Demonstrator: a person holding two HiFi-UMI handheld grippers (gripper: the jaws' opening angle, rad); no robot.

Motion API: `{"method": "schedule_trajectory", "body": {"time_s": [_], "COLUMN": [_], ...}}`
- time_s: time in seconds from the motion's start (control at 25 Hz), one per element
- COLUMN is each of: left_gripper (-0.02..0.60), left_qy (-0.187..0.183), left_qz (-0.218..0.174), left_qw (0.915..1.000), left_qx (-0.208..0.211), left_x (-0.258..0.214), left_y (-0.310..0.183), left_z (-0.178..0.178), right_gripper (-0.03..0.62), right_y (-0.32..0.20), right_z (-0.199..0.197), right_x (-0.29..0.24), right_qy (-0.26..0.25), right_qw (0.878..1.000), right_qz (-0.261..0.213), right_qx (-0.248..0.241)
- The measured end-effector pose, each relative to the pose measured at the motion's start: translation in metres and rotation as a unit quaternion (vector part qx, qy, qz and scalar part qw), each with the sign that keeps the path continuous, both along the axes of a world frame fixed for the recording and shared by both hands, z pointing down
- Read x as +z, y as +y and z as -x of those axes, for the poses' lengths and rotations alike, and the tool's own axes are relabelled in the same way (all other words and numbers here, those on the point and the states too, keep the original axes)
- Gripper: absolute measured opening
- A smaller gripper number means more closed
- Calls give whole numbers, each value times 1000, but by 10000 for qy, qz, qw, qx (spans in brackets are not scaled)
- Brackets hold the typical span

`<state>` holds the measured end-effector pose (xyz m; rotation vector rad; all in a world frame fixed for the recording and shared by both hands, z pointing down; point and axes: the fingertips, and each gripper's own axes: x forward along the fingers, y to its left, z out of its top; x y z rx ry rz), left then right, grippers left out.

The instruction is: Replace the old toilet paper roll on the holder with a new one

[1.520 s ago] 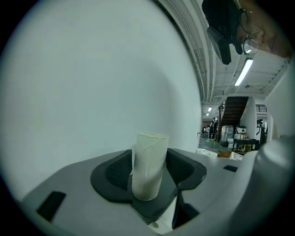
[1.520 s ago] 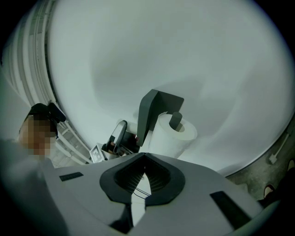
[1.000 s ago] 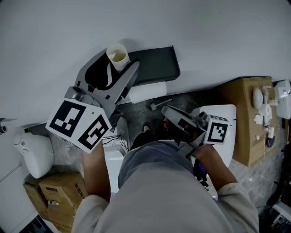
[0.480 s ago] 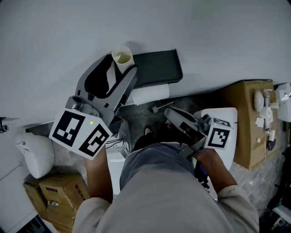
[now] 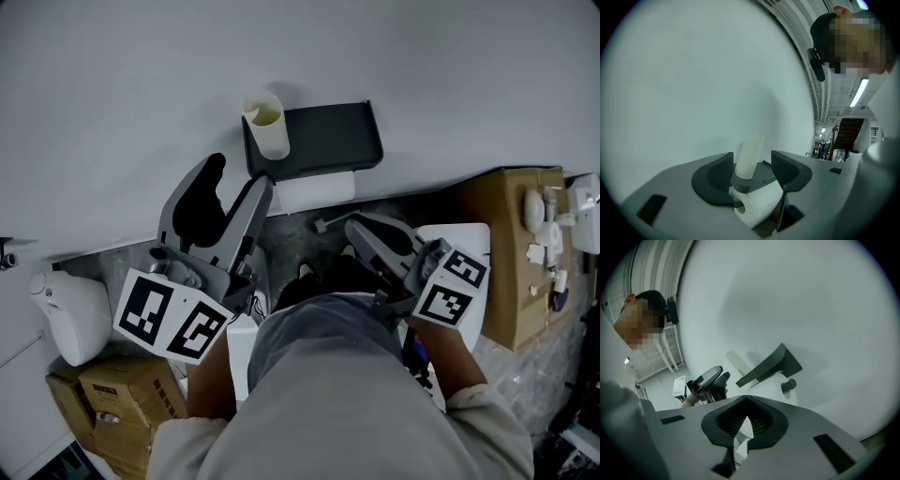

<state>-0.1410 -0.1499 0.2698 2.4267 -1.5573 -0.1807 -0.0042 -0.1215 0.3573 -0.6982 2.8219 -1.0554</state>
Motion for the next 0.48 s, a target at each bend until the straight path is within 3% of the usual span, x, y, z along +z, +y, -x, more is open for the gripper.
{"method": "schedule_trajectory", "body": {"time_s": [0.08, 0.28, 0.4, 0.48], "left_gripper": [254, 118, 28, 6], "left_qy": [56, 186, 367, 550], "left_qz": [75, 134, 64, -47], "left_qw": [9999, 9994, 9985, 9974], "left_qx": [-69, -262, -405, -470], "left_x": [7, 15, 15, 12], "left_y": [5, 18, 24, 28], "left_z": [1, 6, 10, 12], "right_gripper": [17, 17, 17, 17], "right_y": [-1, -6, -9, -13], "right_z": [0, -7, -12, -15], "right_x": [-5, -27, -38, -43], "right_qy": [299, 1109, 1314, 1522], "right_qw": [9988, 9824, 9736, 9657], "right_qz": [-375, -1487, -1839, -2074], "right_qx": [41, 240, 300, 352]}}
